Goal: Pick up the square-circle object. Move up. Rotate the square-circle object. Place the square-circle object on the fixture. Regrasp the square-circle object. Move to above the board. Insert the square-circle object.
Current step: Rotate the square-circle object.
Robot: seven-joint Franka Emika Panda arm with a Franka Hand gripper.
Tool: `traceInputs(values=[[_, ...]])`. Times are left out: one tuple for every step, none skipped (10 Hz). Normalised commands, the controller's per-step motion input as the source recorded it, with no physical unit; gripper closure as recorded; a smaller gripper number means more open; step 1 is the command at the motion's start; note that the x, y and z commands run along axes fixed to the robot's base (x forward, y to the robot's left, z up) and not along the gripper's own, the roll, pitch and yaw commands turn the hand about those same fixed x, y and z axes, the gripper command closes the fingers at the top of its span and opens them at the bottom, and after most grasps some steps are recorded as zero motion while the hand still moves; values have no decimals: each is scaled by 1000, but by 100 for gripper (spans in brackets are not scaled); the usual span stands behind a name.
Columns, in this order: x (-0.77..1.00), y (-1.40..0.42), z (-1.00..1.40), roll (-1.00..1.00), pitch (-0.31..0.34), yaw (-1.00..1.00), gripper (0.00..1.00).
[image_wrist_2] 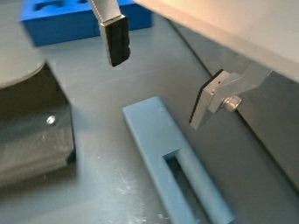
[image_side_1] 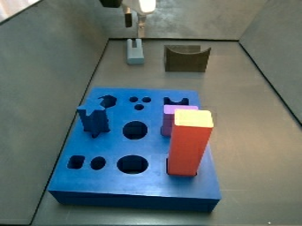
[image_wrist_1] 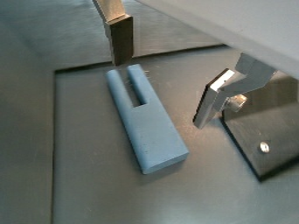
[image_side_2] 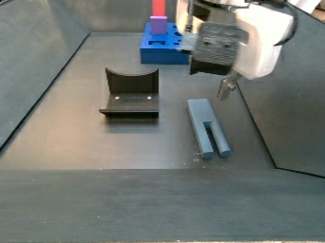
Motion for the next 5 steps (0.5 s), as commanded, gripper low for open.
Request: traceInputs(values=[[29, 3, -37, 1, -2, 1000, 0], [29, 3, -37, 1, -3, 1000, 0], [29, 3, -36, 1, -3, 1000, 0], [29, 3, -36, 1, -3, 1000, 0], [29, 3, -36, 1, -3, 1000, 0]])
